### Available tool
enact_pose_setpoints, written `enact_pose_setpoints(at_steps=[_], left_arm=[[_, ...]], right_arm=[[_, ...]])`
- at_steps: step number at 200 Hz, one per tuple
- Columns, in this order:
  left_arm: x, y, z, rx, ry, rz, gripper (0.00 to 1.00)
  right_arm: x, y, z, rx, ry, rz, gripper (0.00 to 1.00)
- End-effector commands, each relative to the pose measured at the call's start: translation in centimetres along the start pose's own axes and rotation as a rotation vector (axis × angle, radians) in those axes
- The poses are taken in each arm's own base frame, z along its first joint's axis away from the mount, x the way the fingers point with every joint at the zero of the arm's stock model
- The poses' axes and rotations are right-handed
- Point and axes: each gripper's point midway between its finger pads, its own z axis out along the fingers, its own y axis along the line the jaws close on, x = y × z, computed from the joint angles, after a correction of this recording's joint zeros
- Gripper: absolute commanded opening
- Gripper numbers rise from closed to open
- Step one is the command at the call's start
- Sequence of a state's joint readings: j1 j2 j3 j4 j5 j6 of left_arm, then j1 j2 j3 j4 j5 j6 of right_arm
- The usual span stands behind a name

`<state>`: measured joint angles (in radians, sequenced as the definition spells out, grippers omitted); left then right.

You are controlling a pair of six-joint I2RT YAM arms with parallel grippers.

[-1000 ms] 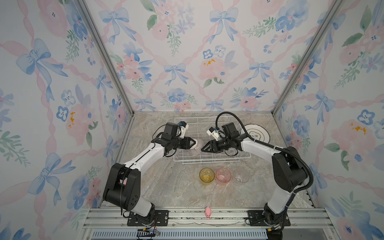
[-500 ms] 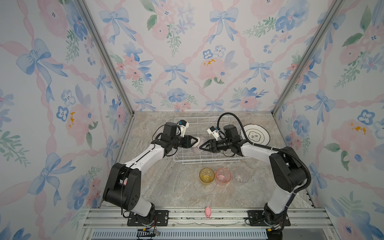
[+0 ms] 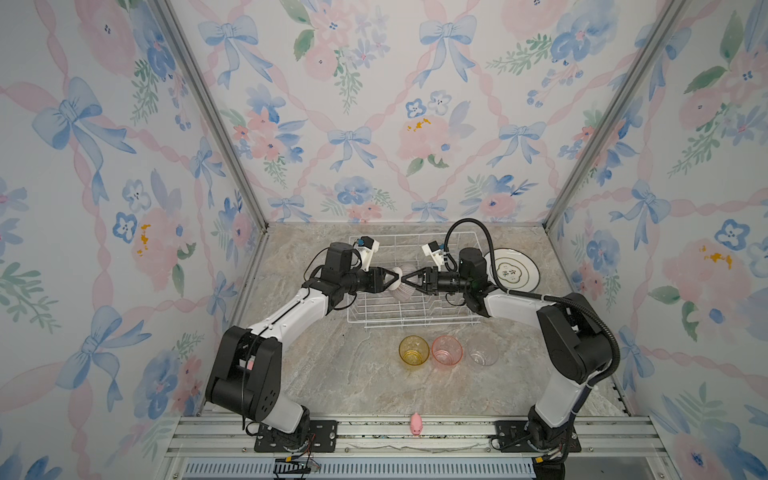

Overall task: Unload the mixed dishes from the dish rack
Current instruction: 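Close the right gripper on the striped bowl and open the left gripper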

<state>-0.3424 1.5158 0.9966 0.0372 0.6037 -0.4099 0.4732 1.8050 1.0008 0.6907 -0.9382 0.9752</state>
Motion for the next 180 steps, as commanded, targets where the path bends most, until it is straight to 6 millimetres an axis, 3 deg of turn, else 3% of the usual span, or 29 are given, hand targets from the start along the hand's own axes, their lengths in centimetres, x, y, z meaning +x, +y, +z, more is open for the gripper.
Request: enact_pose_setpoints(at_steps=[1, 27, 81, 125, 130, 133, 135, 180], left_arm=[[0.0, 0.6, 0.3, -0.009, -0.002, -0.004, 0.36], [0.0, 0.6, 0.4, -0.003, 0.002, -0.006, 0.35], [-0.2, 0.7, 0.3, -0.010, -0.006, -0.004, 0.37], [-1.3, 0.6, -0.8, -0.058, -0.057, 0.019, 0.69], [-1.4, 0.6, -1.0, -0.067, -0.065, 0.022, 0.78], [-1.5, 0.7, -1.1, -0.075, -0.071, 0.023, 0.94], [-1.6, 0.7, -1.2, -0.078, -0.074, 0.025, 0.97], [-3.0, 0.6, -3.5, -0.165, -0.166, 0.060, 0.98]], right_arm=[[-0.8, 3.1, -0.2, -0.117, -0.013, -0.075, 0.20], [-1.1, 3.4, 0.0, -0.144, -0.021, -0.067, 0.00], [-1.4, 3.9, 0.1, -0.181, -0.023, -0.069, 0.00], [-0.8, 3.5, -0.1, -0.048, 0.026, -0.141, 0.00], [-0.6, 3.3, -0.1, -0.025, 0.036, -0.153, 0.00], [-0.6, 3.4, -0.1, -0.013, 0.040, -0.160, 0.00], [-0.5, 3.3, -0.1, -0.004, 0.045, -0.164, 0.00], [1.3, 3.2, -0.4, 0.194, 0.141, -0.322, 0.00]])
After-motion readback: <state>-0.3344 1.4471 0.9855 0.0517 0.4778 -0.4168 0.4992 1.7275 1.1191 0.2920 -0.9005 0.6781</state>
